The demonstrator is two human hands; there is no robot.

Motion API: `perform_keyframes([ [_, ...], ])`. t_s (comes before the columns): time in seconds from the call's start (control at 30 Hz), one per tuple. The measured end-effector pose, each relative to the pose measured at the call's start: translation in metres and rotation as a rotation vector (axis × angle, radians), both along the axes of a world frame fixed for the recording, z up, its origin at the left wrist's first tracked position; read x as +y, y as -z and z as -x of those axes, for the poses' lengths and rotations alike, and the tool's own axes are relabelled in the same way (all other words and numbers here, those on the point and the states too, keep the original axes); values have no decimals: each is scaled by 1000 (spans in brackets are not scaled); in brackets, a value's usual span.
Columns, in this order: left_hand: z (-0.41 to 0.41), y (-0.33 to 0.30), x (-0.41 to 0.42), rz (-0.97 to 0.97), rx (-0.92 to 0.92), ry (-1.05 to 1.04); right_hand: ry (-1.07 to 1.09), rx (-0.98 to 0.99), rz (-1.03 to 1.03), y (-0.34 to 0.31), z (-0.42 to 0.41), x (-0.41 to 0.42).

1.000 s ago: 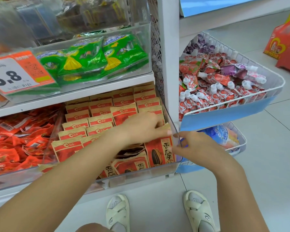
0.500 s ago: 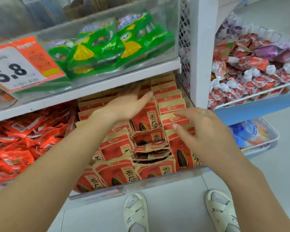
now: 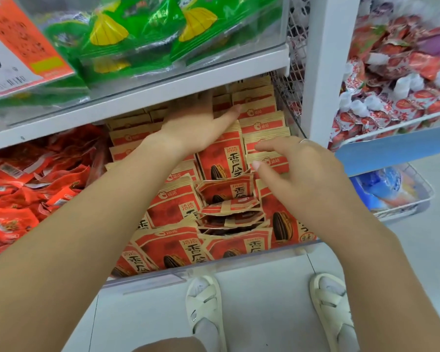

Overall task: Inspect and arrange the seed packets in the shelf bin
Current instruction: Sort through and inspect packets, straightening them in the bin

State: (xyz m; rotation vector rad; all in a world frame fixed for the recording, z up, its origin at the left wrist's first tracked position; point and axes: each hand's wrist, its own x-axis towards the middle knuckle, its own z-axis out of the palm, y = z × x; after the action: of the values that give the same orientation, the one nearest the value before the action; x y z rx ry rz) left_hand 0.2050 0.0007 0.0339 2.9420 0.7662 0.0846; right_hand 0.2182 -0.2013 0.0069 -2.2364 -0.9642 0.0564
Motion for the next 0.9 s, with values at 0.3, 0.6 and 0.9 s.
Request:
perform_keyframes([
  [0.3,1,-10,-6,130,25,38,-31,11,85,-5,-1,-4],
  [0.6,34,-15,-29,-18,226,250,-30,2,139,-12,3,-12],
  [0.9,21,-22,-6,354,193,5,-11,40,109,-13,4,-11],
])
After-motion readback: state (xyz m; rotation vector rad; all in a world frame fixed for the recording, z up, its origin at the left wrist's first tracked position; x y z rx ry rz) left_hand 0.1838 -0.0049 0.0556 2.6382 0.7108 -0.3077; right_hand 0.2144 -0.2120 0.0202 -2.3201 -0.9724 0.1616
